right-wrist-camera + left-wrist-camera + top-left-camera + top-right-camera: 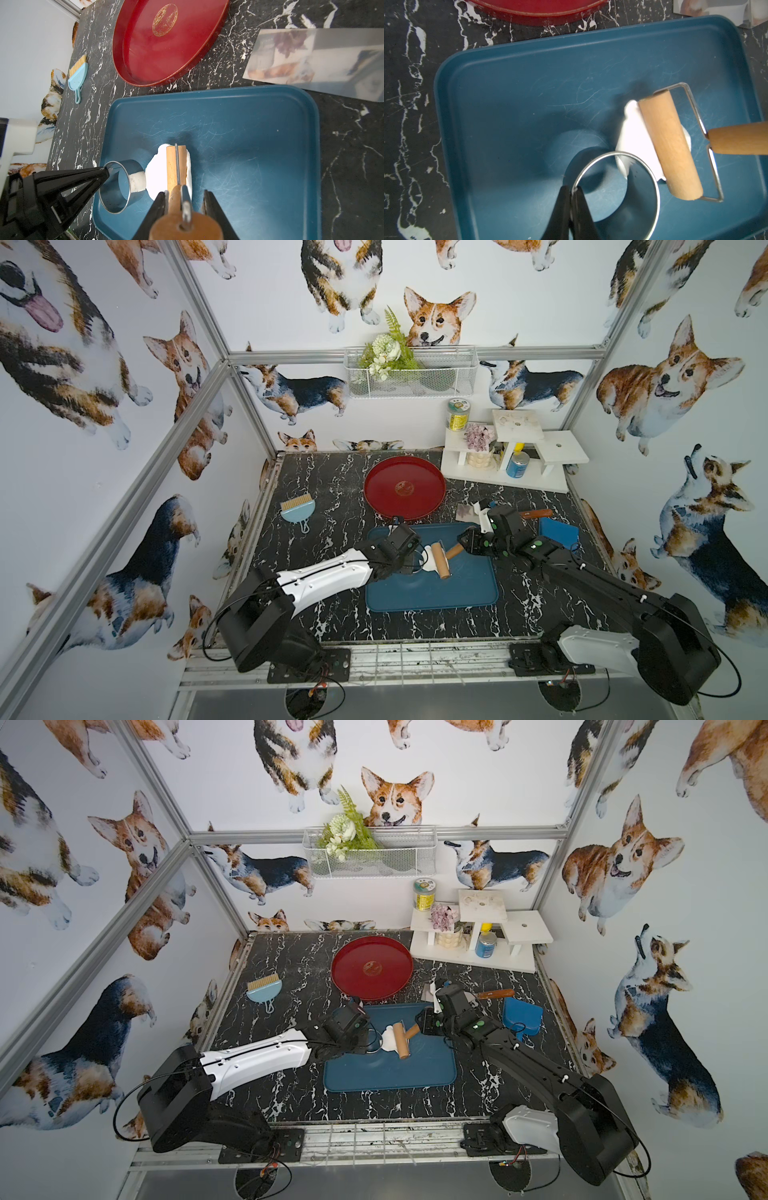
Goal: Roll out the dumpling wrappers from the dough
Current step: Remove the dumpling wrapper from the work surface.
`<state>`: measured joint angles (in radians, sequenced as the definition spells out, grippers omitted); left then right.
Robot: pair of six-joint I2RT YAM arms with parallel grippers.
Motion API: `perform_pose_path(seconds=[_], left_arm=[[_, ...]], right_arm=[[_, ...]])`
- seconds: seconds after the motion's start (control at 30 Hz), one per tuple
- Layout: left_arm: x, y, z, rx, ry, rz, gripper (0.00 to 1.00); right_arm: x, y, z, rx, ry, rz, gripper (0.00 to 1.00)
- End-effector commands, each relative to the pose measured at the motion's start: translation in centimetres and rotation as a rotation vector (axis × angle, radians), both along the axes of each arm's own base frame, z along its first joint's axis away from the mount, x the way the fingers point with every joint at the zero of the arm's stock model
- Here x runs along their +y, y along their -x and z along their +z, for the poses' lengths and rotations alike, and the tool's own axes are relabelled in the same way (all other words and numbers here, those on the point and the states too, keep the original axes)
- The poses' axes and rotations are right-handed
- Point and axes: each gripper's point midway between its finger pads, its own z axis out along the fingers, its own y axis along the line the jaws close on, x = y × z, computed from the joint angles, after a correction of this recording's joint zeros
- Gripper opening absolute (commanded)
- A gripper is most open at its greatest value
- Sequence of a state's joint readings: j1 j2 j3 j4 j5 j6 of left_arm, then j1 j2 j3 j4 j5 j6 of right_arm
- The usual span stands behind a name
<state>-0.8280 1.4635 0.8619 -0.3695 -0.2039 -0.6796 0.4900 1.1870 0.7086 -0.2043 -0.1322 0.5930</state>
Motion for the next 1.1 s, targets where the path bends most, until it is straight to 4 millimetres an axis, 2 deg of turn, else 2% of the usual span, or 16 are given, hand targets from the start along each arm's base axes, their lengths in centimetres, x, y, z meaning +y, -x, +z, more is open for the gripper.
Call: perform_pose_path(seconds=[0.0, 0.27, 0.37, 0.57, 0.77, 0.9, 1.07], left_arm=[[0.0, 0.0, -0.3, 0.001, -0.002, 0.001, 0.0], [0.1, 0.0, -0.3, 0.0, -0.002, 0.0, 0.0], [0.2, -0.1, 0.4, -0.017, 0.002, 0.01, 0.0], [0.6, -0.7, 4.0, -0.101, 0.049, 0.04, 0.0], [-1.3, -1.1, 6.5, -0.118, 0.113, -0.014, 0.0], [-2.6, -1.3, 6.4, -0.106, 0.107, -0.052, 0.0], [-3.3, -1.3, 4.7, -0.068, 0.062, -0.074, 0.0]], right_arm=[[-2.7, 1.2, -2.4, 0.063, 0.153, -0.02, 0.0], [-3.0, 1.3, -2.3, 0.064, 0.158, -0.024, 0.0], [-2.6, 1.2, -2.0, 0.056, 0.138, -0.01, 0.0], [-1.8, 1.0, -1.3, 0.048, 0.104, 0.013, 0.0], [-0.8, 1.0, -1.2, 0.054, 0.065, 0.031, 0.0], [0.1, 1.0, -1.1, 0.056, 0.057, 0.047, 0.0], [0.5, 0.9, -1.2, 0.055, 0.054, 0.049, 0.0]])
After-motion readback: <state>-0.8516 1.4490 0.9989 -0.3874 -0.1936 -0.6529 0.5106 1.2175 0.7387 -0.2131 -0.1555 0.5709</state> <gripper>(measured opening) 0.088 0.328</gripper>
